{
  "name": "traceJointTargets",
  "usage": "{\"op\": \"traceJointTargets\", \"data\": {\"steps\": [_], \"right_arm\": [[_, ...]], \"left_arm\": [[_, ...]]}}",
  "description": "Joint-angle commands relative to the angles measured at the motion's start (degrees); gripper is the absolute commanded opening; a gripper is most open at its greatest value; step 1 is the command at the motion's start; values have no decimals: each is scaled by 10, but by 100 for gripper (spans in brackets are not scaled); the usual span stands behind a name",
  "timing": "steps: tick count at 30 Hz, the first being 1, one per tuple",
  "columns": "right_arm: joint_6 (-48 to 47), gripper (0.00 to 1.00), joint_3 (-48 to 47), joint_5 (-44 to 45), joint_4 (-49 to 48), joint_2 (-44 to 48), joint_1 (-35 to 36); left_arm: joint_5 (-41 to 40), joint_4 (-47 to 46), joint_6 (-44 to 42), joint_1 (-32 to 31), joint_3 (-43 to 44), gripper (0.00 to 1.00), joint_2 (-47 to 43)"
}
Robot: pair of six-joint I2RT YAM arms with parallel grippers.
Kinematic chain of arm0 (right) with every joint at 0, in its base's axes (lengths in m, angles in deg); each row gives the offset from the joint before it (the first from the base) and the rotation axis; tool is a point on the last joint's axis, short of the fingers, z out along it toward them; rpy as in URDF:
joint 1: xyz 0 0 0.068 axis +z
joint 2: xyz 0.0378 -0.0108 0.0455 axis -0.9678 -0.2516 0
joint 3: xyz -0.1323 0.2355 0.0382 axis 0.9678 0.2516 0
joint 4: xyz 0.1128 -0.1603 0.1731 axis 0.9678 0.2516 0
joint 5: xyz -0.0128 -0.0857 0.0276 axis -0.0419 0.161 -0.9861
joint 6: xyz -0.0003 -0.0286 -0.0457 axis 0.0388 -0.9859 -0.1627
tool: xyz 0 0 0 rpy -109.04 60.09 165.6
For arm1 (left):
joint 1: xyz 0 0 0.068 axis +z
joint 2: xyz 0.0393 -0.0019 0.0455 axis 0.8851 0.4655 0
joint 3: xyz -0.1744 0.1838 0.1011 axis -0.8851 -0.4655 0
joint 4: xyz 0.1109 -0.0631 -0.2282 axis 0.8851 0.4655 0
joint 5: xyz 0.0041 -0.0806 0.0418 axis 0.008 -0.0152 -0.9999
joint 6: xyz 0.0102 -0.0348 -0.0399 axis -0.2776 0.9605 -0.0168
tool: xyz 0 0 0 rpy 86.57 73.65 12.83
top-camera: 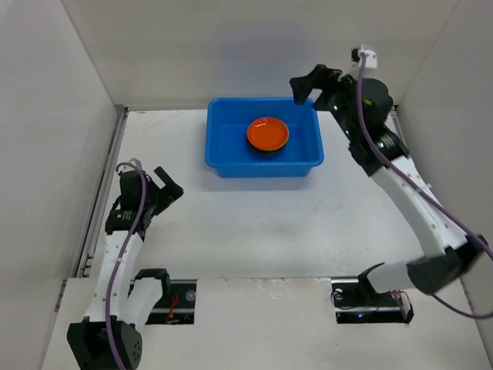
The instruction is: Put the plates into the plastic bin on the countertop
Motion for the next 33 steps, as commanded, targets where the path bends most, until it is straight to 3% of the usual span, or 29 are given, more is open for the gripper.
{"op": "traceJointTargets", "data": {"steps": [1, 6, 10, 14, 22, 33], "right_arm": [[-98, 100, 133, 150, -31, 73, 25], [-126, 100, 339, 343, -15, 214, 59], [-113, 100, 438, 402, 8, 326, 73], [-87, 100, 493, 403, 33, 415, 57], [-69, 100, 518, 393, 98, 491, 73], [-57, 100, 560, 370, 82, 530, 79]], "left_arm": [[-4, 13, 3, -22, -11, 100, -8], [-29, 21, 4, -65, -38, 100, -35], [-71, 11, 12, -95, -48, 100, -32], [-107, -6, 30, -88, -48, 100, -19], [-195, -33, 24, -60, -45, 100, -28], [-226, -22, 19, -47, -46, 100, -50]]}}
